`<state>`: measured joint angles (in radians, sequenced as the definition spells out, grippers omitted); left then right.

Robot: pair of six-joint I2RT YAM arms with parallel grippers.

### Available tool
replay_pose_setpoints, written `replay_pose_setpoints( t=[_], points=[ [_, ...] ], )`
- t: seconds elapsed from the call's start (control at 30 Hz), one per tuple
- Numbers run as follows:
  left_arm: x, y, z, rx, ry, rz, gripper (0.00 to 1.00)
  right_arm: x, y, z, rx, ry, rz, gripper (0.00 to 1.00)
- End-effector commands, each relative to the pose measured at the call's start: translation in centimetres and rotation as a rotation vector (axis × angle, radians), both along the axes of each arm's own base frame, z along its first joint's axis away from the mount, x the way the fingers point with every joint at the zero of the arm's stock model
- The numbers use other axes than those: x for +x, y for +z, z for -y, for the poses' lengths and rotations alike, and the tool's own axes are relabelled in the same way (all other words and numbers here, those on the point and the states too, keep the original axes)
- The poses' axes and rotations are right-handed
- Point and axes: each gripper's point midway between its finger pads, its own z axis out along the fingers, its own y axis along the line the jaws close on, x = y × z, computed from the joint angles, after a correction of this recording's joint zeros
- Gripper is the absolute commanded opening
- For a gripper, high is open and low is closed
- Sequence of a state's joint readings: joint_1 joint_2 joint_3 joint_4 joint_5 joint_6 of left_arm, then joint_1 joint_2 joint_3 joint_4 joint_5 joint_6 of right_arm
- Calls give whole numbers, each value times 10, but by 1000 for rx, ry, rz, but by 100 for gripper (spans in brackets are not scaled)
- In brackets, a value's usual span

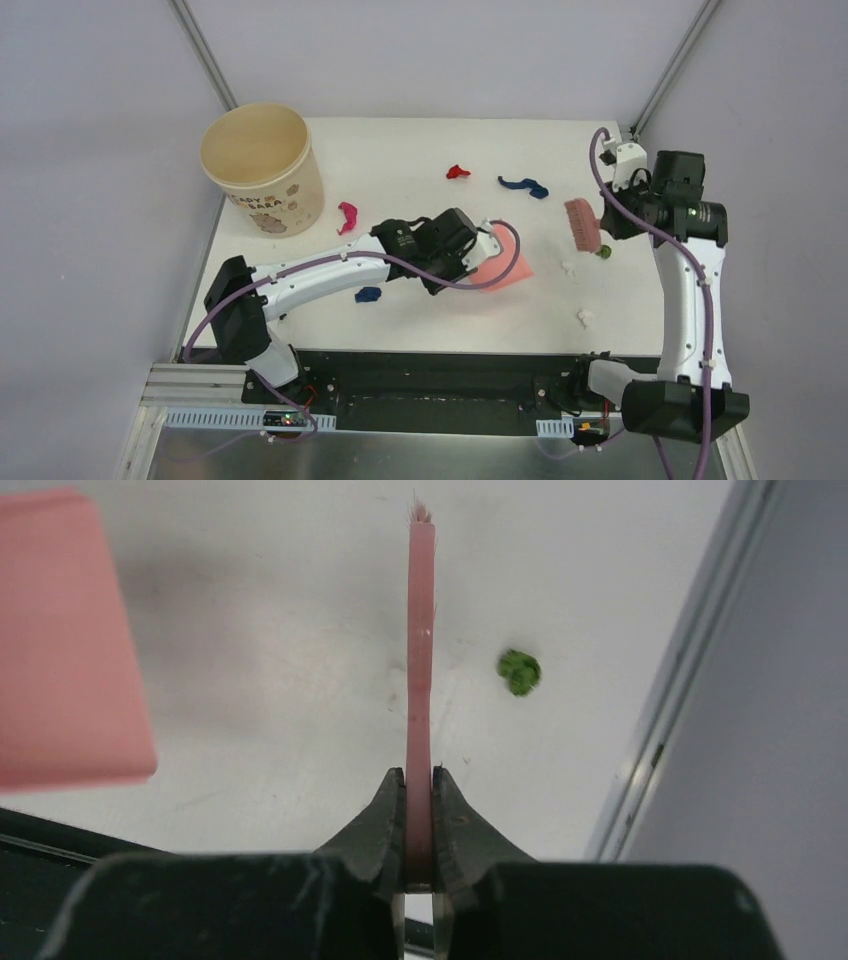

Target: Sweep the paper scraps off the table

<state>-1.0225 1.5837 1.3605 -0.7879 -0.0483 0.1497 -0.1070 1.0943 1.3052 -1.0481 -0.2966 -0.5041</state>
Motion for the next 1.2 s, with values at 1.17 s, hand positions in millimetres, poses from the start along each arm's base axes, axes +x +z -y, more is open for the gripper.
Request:
replay_pose_setpoints(
  t=[1.17],
  points=[
    [-42, -56, 13, 121, -137, -161, 0, -94, -67, 12, 67, -101, -713, 0]
  ],
)
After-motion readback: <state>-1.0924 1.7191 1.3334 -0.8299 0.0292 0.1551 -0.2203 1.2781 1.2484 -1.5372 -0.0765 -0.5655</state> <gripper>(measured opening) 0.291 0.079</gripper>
